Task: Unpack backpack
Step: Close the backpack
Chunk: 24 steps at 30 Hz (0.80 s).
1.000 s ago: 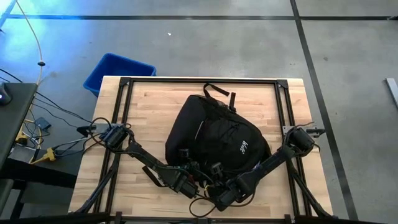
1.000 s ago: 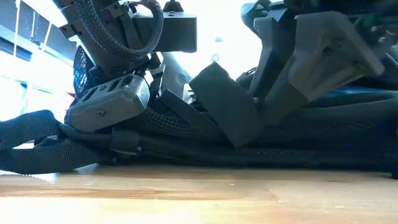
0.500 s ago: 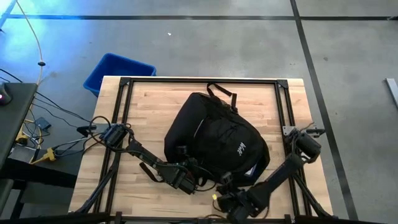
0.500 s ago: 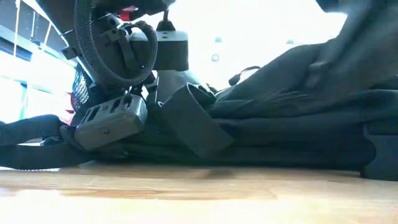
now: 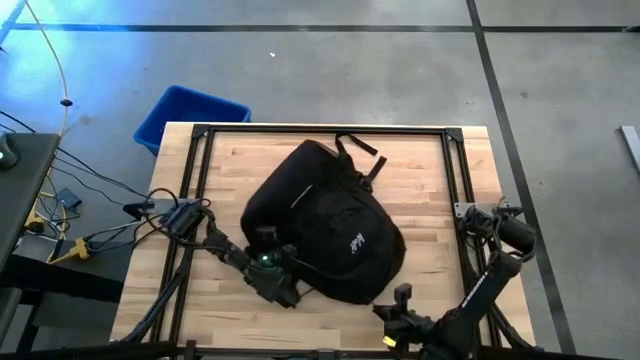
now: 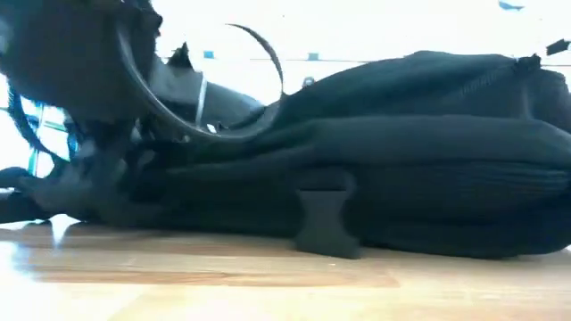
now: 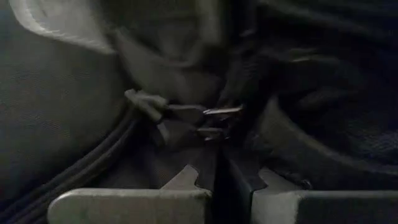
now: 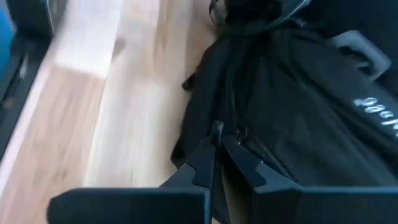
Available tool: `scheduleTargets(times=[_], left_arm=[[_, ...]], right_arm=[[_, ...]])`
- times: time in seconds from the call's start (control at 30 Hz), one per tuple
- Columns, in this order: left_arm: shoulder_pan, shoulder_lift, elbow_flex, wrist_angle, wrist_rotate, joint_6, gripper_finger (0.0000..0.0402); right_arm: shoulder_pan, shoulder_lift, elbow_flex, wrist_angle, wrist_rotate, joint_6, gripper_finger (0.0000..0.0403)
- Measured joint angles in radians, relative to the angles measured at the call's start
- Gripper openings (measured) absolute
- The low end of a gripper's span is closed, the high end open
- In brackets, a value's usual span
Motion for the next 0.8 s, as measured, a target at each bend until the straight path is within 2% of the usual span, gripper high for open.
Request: scheduleTargets(times=[0.1,0.2,0.33,0.4,0.47,0.6,0.67,0.73,0.8], left_arm=[[-0.055,-0.036,0.084,-0.111,-0.019,-0.060,0.0001],[-0.128,-0.066,0.194,-0.156,-0.100,-0.086,0.0001],[-0.224,-0.108,0.309,-0.045,-0.298,-0.077,0.0010],[-0.258,-0.118,0.351,0.101,-0.368,0.057,0.0026],[-0.280,-0.121,0.367,0.321,-0.369,0.283,0.0047],[-0.273,-0.104,0.317,0.859,-0.209,0.802,0.0096],[-0.243,-0.080,0.281,1.095,-0.130,0.984,0.0118],[-0.205,-0.049,0.266,1.247,-0.065,1.116,0.0138],[-0.166,-0.018,0.266,1.313,-0.003,1.199,0.0154]], right_arm=[[0.003,0.000,0.000,0.033,0.007,-0.037,0.0000],[-0.008,0.000,0.000,0.038,0.008,-0.046,0.0000],[-0.015,0.000,0.000,0.052,0.041,-0.050,0.0000],[-0.012,0.000,0.000,0.073,0.093,-0.068,0.0000],[-0.006,0.000,0.000,0.096,0.127,-0.098,0.0000],[0.007,0.000,0.000,0.120,0.152,-0.129,0.0000],[0.009,0.000,0.000,0.127,0.154,-0.132,0.0000],[0.008,0.000,0.000,0.133,0.156,-0.132,0.0000],[0.008,0.000,0.000,0.141,0.156,-0.138,0.0000]])
